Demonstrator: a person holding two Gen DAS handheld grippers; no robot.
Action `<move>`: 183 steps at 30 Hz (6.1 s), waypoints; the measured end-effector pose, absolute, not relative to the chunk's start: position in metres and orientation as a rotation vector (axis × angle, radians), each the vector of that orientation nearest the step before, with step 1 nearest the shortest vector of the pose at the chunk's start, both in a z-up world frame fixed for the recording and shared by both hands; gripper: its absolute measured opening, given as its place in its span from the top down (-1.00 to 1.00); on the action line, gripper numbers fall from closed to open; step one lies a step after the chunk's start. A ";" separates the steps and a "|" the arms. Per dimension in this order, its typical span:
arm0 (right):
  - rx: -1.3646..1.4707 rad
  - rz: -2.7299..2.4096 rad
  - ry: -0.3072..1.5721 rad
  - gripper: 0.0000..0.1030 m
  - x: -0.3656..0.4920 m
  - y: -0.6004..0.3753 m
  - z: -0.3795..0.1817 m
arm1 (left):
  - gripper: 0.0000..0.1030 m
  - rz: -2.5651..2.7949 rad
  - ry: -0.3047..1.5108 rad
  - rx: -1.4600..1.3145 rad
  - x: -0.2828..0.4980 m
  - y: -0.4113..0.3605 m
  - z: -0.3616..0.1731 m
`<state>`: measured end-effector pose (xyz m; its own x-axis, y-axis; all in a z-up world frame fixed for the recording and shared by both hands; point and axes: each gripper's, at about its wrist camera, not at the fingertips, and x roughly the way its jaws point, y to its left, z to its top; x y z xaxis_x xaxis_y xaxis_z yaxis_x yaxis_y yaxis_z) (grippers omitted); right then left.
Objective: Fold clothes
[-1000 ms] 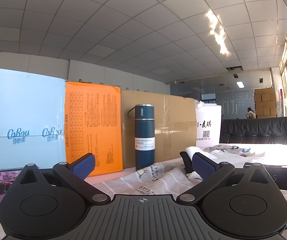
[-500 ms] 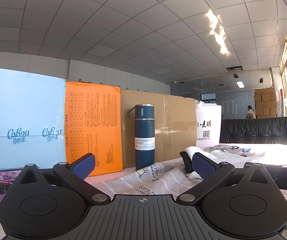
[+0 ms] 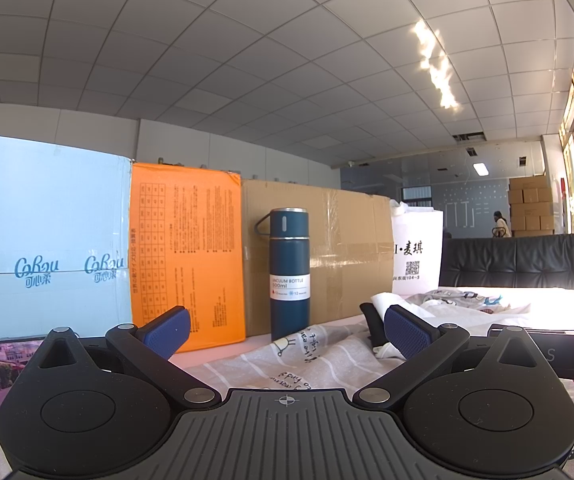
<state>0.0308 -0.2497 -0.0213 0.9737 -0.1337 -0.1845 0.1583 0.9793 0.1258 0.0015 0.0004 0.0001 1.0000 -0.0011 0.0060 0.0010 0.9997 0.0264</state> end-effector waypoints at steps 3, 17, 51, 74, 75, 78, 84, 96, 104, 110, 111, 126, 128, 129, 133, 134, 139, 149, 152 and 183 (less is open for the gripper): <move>0.140 -0.148 0.176 -1.00 0.031 -0.250 -0.021 | -1.00 -0.001 -0.006 0.026 0.001 0.000 0.000; 0.141 -0.147 0.175 -1.00 0.031 -0.250 -0.021 | -1.00 -0.001 -0.006 0.027 0.000 0.001 0.000; 0.251 -0.103 0.073 -1.00 0.021 -0.260 -0.020 | -1.00 0.039 -0.136 0.077 -0.024 -0.005 0.013; 0.255 0.142 -0.193 -1.00 -0.061 -0.242 0.002 | -1.00 0.363 -0.243 0.117 -0.149 0.004 0.043; 0.256 0.183 -0.184 -1.00 -0.069 -0.241 0.004 | -1.00 0.378 -0.247 0.128 -0.155 0.004 0.044; 0.255 0.299 -0.171 -1.00 -0.091 -0.235 0.008 | -1.00 0.430 -0.266 0.189 -0.179 0.005 0.043; 0.217 0.546 -0.136 -1.00 -0.138 -0.207 0.021 | -1.00 0.580 -0.302 0.318 -0.232 0.012 0.051; 0.168 1.148 0.154 -1.00 -0.211 -0.116 0.042 | -1.00 0.879 -0.467 0.251 -0.331 0.060 0.097; 0.042 1.260 0.162 -1.00 -0.226 -0.049 0.052 | -1.00 0.787 -0.437 -0.217 -0.364 0.143 0.092; -0.057 1.339 0.206 -1.00 -0.233 0.010 0.049 | -1.00 0.729 -0.438 -0.609 -0.392 0.210 0.027; -0.080 1.355 0.203 -1.00 -0.235 0.022 0.047 | -1.00 0.749 -0.437 -0.668 -0.400 0.221 0.019; 0.031 1.460 0.493 -0.50 -0.227 0.161 0.017 | -0.98 0.635 -0.502 -1.050 -0.426 0.272 -0.026; 0.085 1.441 0.525 0.05 -0.216 0.158 0.013 | -0.98 0.626 -0.500 -1.055 -0.425 0.273 -0.027; 0.116 1.437 0.540 0.13 -0.210 0.156 0.012 | -0.98 0.621 -0.499 -1.057 -0.424 0.273 -0.027; 0.217 1.412 0.568 0.64 -0.192 0.143 0.014 | -0.94 0.629 -0.430 -1.011 -0.411 0.269 -0.025; 0.239 1.405 0.568 0.66 -0.190 0.139 0.015 | -0.92 0.624 -0.410 -1.008 -0.407 0.269 -0.026; 0.323 1.344 0.530 0.69 -0.179 0.119 0.022 | -0.52 0.680 -0.285 -0.917 -0.386 0.262 -0.022; 0.343 1.417 0.523 -0.35 -0.176 0.107 0.035 | 0.27 0.722 -0.070 -0.643 -0.347 0.240 -0.013; 0.345 1.441 0.494 -0.72 -0.180 0.108 0.048 | 0.29 0.732 -0.052 -0.592 -0.343 0.236 -0.012; 0.368 1.242 0.279 0.52 -0.125 -0.036 0.097 | 0.62 0.598 -0.010 -0.104 -0.302 0.156 0.000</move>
